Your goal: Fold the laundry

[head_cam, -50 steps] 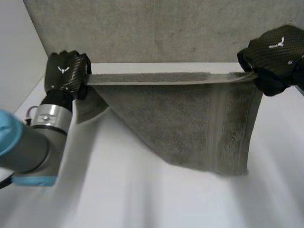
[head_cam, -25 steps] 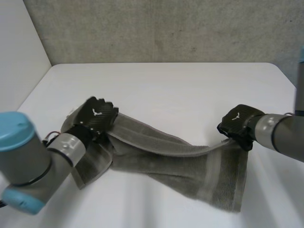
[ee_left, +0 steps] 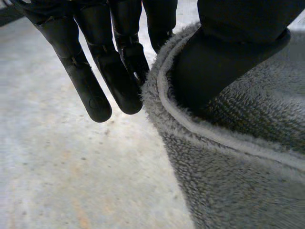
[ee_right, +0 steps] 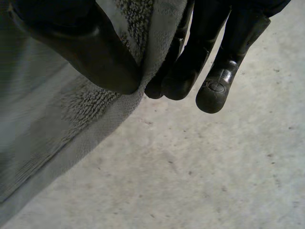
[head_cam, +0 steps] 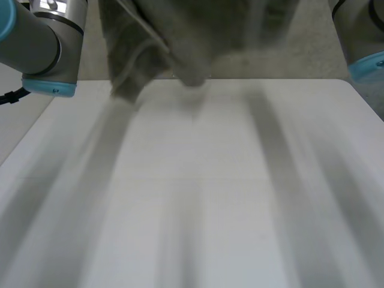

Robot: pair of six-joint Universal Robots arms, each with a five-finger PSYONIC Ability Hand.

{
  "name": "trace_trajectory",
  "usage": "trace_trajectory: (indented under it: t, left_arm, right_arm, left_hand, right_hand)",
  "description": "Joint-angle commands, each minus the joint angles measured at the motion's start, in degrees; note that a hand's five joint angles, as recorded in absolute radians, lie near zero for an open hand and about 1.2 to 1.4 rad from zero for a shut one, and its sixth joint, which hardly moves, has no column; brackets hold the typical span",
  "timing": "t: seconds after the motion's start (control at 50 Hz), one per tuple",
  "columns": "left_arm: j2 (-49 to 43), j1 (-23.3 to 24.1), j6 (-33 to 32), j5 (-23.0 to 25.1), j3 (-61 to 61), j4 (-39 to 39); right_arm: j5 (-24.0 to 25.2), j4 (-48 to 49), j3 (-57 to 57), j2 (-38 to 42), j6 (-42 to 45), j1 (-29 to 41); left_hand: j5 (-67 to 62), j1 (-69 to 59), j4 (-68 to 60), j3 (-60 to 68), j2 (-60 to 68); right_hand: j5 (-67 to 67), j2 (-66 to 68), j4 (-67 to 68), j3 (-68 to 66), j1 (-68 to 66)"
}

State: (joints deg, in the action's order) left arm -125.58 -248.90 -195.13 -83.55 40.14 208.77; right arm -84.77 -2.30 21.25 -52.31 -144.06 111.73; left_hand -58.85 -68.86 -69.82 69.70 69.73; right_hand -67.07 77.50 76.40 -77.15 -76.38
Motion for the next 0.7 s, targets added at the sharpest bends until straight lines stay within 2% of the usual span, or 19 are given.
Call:
trace_trajectory:
  t: [0.02,0.06,0.1,0.12,0.14,0.16,0.2,0.22,0.26,0.3,0.42,0.44,0.48,0.54,0.58,0.66,0.7]
  left_arm:
    - [0.95,-0.97,0.02,0.31,9.57,-4.76]
    - [1.39,-1.32,0.02,1.19,13.29,-5.56]
    - [2.26,-2.28,0.02,4.25,22.21,-5.74]
    - [2.27,-2.29,0.02,4.27,22.26,-5.74]
    - [2.62,-2.55,-0.16,6.45,27.22,-5.65]
    - [2.62,-2.55,-0.16,6.47,27.27,-5.65]
    - [2.36,-2.55,-1.38,11.36,36.02,-4.6]
    - [2.36,-2.55,-1.39,11.39,36.06,-4.6]
    - [1.74,-2.55,-4.45,15.15,43.32,-2.93]
    - [1.48,-2.55,-6.81,16.3,46.31,-2.23]
    - [0.33,-2.64,-16.57,16.66,54.15,-1.96]
    - [0.33,-2.64,-16.59,16.66,54.16,-1.96]
    - [1.82,-3.17,-19.31,16.93,56.79,-1.96]
    - [3.67,-3.7,-20.02,17.01,57.86,-1.78]
    - [7.0,-4.05,-19.94,16.84,58.73,-1.43]
    - [9.56,-3.96,-19.85,16.66,59.09,-1.43]
    - [10.62,-3.87,-19.85,16.58,59.17,-1.43]
  right_arm:
    - [2.07,-17.65,4.42,-0.34,0.27,-0.02]
    - [2.15,-20.99,6.61,-0.34,0.19,-0.02]
    - [2.5,-25.11,13.17,-0.6,0.27,-0.29]
    - [2.51,-25.12,13.21,-0.6,0.27,-0.29]
    - [2.94,-25.47,17.38,-0.69,0.36,-0.37]
    - [3.38,-25.3,21.86,-0.95,0.36,-0.46]
    - [4.08,-24.6,26.34,-1.13,0.45,-0.55]
    - [4.09,-24.6,26.39,-1.13,0.45,-0.55]
    - [4.96,-22.06,34.79,-1.22,0.54,-0.64]
    - [5.05,-20.39,38.92,-1.22,0.54,-0.64]
    - [5.05,-14.59,52.38,-3.05,0.63,-0.81]
    - [5.05,-14.58,52.41,-3.06,0.63,-0.81]
    - [5.05,-11.78,56.87,-6.99,0.28,-1.77]
    - [5.05,-10.36,58.82,-9.48,-0.17,-3.1]
    - [5.23,-7.91,62.06,-14.99,-1.13,-5.2]
    - [5.23,-5.79,65.15,-19.5,-2.8,-6.44]
    - [5.4,-3.95,68.21,-22.73,-4.99,-9.32]
  left_hand:
    - [-11.15,-11.14,-10.18,10.3,10.27]
    - [-11.15,-11.14,-10.18,10.3,10.27]
    - [-11.15,-11.14,-10.18,10.3,10.27]
    - [-11.15,-11.14,-10.18,10.3,10.27]
    - [-11.15,-11.14,-10.18,10.3,10.27]
    - [-11.15,-11.14,-10.18,10.3,10.27]
    - [-11.15,-11.14,-10.18,10.3,10.27]
    - [-11.15,-11.14,-10.18,10.3,10.27]
    - [-11.15,-11.14,-10.18,10.3,10.27]
    - [-11.15,-11.14,-10.18,10.3,10.27]
    - [-11.15,-11.14,-10.18,10.3,10.27]
    - [-11.15,-11.14,-10.18,10.3,10.27]
    - [-11.15,-11.14,-10.18,10.3,10.27]
    - [-11.15,-11.14,-10.18,10.3,10.27]
    - [-11.15,-11.14,-10.18,10.3,10.27]
    - [-11.15,-11.14,-10.18,10.3,10.27]
    - [-11.15,-11.14,-10.18,10.3,10.27]
  right_hand:
    - [-2.93,2.5,3.6,-2.85,-3.62]
    - [-2.93,2.5,3.6,-2.85,-3.62]
    - [-2.93,2.5,3.6,-2.85,-3.62]
    - [-2.93,2.5,3.6,-2.85,-3.62]
    - [-2.93,2.5,3.6,-2.85,-3.62]
    - [-2.93,2.5,3.6,-2.85,-3.62]
    - [-2.93,2.5,3.6,-2.85,-3.62]
    - [-2.93,2.5,3.6,-2.85,-3.62]
    - [-2.93,2.5,3.6,-2.85,-3.62]
    - [-2.93,2.5,3.6,-2.85,-3.62]
    - [-2.93,2.5,3.6,-2.85,-3.62]
    - [-2.93,2.5,3.6,-2.85,-3.62]
    - [-2.93,2.5,3.6,-2.85,-3.62]
    - [-2.93,2.5,3.6,-2.85,-3.62]
    - [-2.93,2.5,3.6,-2.85,-3.62]
    - [-2.93,2.5,3.6,-2.85,-3.62]
    - [-2.93,2.5,3.6,-2.85,-3.62]
